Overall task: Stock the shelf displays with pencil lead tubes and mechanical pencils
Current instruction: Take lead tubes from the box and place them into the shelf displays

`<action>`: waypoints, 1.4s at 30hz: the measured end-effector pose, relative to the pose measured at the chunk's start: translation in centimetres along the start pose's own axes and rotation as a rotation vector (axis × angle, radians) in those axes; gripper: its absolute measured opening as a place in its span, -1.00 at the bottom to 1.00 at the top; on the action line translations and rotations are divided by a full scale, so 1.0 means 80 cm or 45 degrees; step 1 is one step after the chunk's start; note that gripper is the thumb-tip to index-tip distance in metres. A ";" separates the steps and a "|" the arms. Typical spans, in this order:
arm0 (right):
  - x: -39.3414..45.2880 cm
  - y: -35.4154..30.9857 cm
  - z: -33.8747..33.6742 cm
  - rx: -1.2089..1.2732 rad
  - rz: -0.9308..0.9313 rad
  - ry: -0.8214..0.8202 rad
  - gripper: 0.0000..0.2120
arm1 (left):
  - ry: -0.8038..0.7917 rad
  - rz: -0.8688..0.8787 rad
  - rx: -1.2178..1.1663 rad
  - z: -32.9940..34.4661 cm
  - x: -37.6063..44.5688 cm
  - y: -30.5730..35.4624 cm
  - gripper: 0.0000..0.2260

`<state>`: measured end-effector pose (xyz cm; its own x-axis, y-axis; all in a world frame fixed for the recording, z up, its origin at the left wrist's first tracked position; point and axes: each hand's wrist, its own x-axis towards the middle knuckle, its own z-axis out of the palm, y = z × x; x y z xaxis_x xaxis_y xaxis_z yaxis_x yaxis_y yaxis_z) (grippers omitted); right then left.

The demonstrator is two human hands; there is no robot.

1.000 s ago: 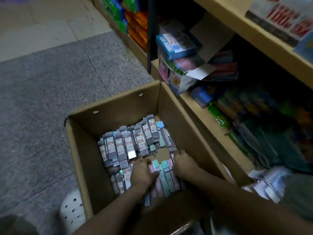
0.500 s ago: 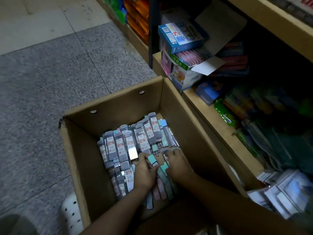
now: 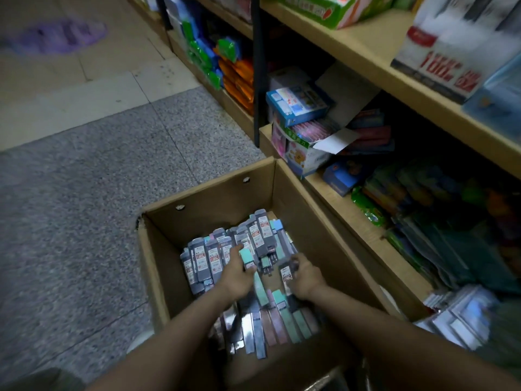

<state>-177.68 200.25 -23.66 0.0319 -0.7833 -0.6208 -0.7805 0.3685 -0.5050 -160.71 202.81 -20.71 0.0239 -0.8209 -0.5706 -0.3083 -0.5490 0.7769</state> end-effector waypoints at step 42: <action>-0.243 -0.162 -0.528 -0.199 -0.631 1.514 -0.70 | -0.337 0.893 -0.501 0.064 -0.068 0.406 -0.88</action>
<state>-194.56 189.54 20.25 -0.1709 -0.8097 0.5614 -0.9119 -0.0858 -0.4013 -175.73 190.27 6.23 -0.2880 -0.9549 0.0724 0.1863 0.0183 0.9823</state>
